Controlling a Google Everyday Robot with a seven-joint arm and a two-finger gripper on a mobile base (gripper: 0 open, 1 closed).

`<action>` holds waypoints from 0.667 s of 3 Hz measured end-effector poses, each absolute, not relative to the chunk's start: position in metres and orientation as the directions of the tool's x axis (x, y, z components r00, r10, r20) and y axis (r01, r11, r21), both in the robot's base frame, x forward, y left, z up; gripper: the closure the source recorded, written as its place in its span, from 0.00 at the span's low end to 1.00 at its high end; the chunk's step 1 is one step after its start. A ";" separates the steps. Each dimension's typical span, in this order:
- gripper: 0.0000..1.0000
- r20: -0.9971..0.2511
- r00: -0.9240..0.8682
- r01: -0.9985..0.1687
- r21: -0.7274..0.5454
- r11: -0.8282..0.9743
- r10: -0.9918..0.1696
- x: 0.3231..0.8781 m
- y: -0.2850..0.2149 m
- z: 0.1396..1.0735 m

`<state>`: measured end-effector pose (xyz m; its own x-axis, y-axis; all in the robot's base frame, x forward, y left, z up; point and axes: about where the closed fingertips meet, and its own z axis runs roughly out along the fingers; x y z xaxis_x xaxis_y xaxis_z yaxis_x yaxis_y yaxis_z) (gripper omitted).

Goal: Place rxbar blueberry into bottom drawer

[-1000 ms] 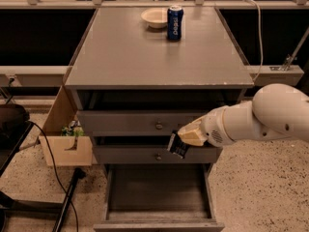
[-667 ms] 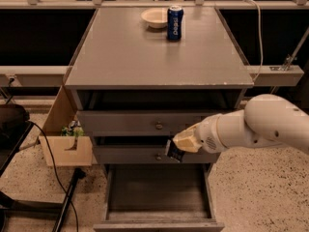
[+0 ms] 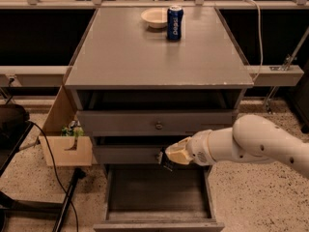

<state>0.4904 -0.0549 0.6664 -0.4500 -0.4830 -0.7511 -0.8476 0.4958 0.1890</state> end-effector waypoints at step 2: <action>1.00 -0.759 -0.462 -0.850 0.232 0.473 -0.458 0.487 -0.044 0.606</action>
Offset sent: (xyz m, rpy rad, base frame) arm -0.0034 0.0121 -0.0879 0.0578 0.0393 0.0152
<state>0.4872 -0.0439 0.6063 -0.4624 -0.4585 -0.7589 -0.8500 0.4728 0.2322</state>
